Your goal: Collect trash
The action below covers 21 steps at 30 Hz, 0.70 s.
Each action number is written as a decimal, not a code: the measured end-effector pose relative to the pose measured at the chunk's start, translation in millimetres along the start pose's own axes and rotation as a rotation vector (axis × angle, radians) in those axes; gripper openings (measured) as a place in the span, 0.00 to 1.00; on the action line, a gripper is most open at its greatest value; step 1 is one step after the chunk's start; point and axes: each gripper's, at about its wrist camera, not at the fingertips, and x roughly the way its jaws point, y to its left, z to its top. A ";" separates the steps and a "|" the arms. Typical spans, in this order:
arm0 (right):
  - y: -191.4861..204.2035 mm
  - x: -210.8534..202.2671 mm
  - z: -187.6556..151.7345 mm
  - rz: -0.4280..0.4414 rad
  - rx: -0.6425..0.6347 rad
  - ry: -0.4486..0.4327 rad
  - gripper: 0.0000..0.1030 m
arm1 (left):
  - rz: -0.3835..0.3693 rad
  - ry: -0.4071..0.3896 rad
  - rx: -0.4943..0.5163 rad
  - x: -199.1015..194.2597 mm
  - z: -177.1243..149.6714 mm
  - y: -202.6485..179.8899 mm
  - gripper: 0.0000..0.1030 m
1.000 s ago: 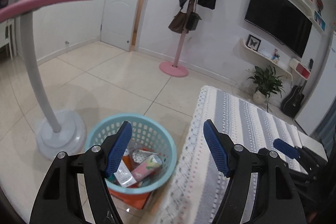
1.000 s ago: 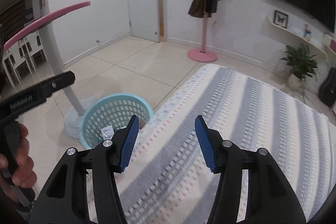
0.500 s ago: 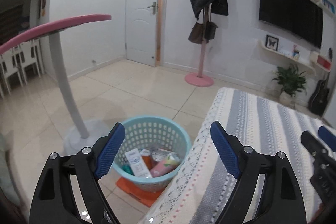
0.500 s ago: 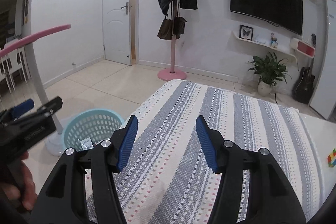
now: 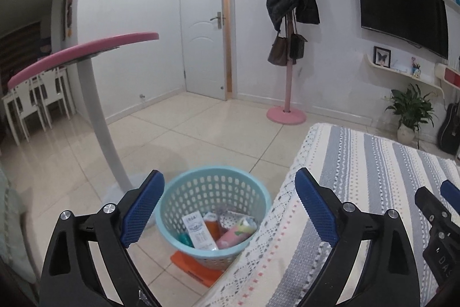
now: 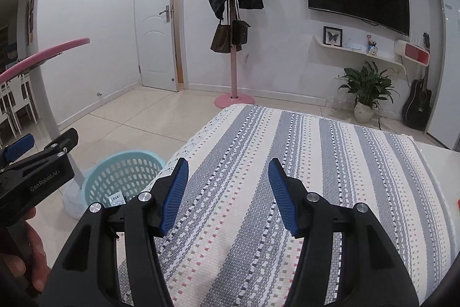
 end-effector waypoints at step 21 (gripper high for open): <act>9.3 3.7 -4.4 0.009 -0.018 0.011 0.53 | -0.031 -0.007 -0.025 -5.7 -0.8 -0.4 0.90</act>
